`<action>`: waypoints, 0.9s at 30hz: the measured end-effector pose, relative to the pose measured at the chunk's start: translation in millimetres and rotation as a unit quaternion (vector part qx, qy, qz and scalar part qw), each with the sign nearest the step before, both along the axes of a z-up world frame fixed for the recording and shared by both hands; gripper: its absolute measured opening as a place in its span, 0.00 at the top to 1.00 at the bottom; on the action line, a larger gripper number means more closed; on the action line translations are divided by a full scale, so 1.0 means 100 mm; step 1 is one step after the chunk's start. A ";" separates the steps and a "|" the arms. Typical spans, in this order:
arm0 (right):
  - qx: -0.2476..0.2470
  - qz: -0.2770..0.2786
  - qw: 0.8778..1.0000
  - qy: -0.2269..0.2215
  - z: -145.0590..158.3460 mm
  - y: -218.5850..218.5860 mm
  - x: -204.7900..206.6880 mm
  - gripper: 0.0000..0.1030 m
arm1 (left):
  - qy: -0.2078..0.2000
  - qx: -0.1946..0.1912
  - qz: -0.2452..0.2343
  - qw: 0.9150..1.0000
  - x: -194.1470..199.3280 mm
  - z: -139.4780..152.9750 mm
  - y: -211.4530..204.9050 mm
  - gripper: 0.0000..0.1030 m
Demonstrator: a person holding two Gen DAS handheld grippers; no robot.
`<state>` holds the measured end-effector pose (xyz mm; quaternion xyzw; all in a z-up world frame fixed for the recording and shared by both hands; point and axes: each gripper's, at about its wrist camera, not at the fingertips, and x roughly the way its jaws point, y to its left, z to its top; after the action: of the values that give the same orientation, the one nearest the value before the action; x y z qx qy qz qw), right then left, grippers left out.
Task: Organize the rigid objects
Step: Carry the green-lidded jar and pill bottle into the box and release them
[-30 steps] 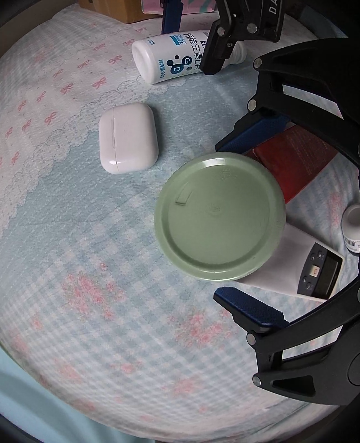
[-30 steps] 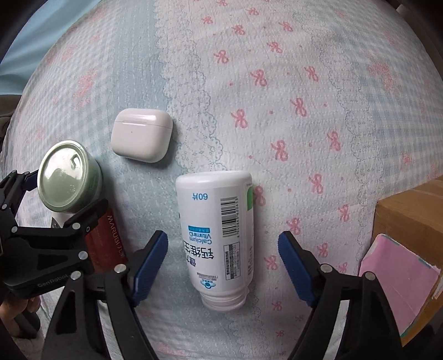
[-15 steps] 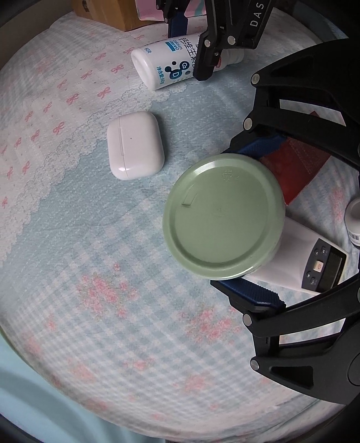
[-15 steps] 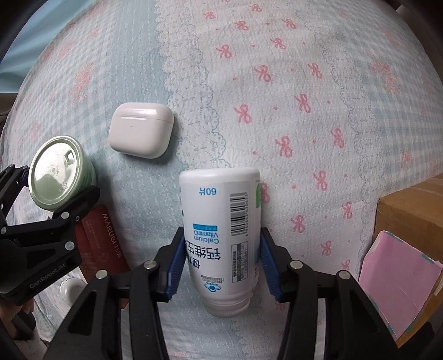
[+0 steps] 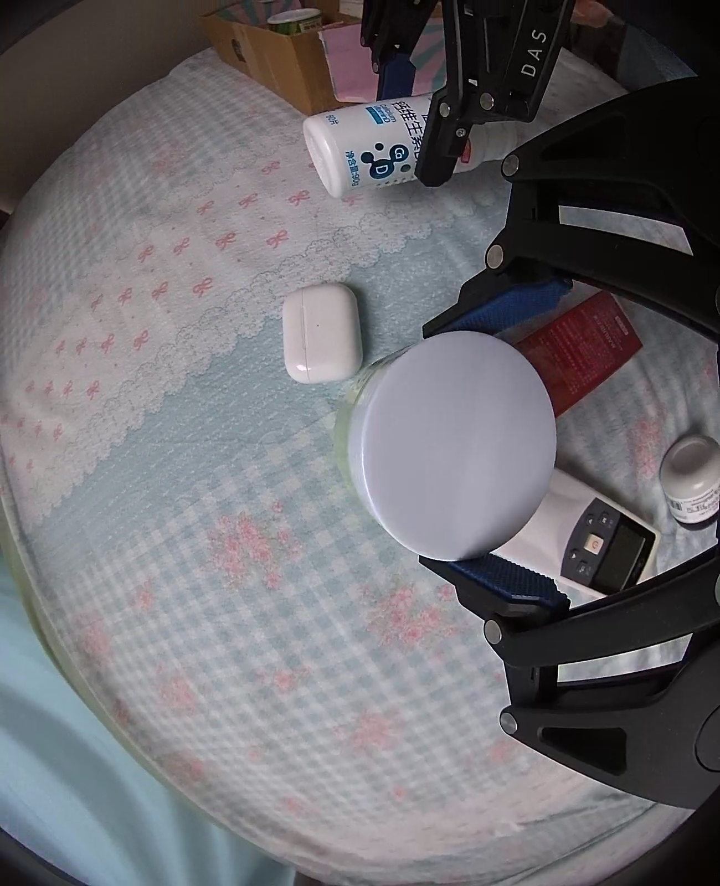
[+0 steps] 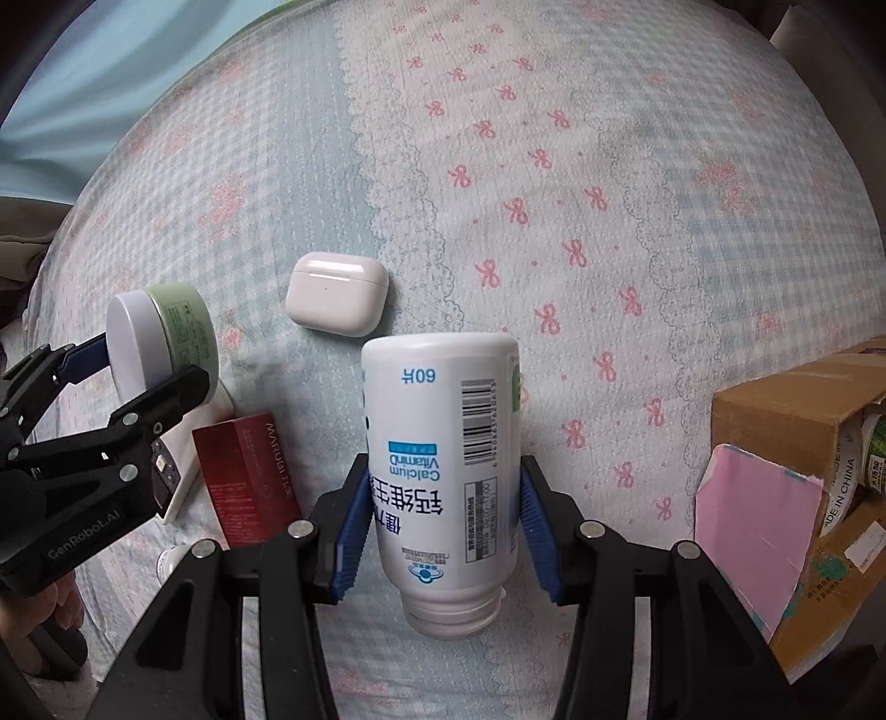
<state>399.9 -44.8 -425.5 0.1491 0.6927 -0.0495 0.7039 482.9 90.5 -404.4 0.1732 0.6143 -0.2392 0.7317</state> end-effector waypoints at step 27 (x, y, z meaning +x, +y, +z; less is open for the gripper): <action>0.013 -0.023 0.985 -0.169 2.23 -0.38 -1.08 0.55 | -0.111 -0.149 0.030 0.982 -1.28 2.37 0.04 0.33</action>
<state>291.7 -82.8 -202.2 0.1806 0.5608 -0.0311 0.8074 354.9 94.5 -167.1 0.0690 0.4914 -0.2855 0.8199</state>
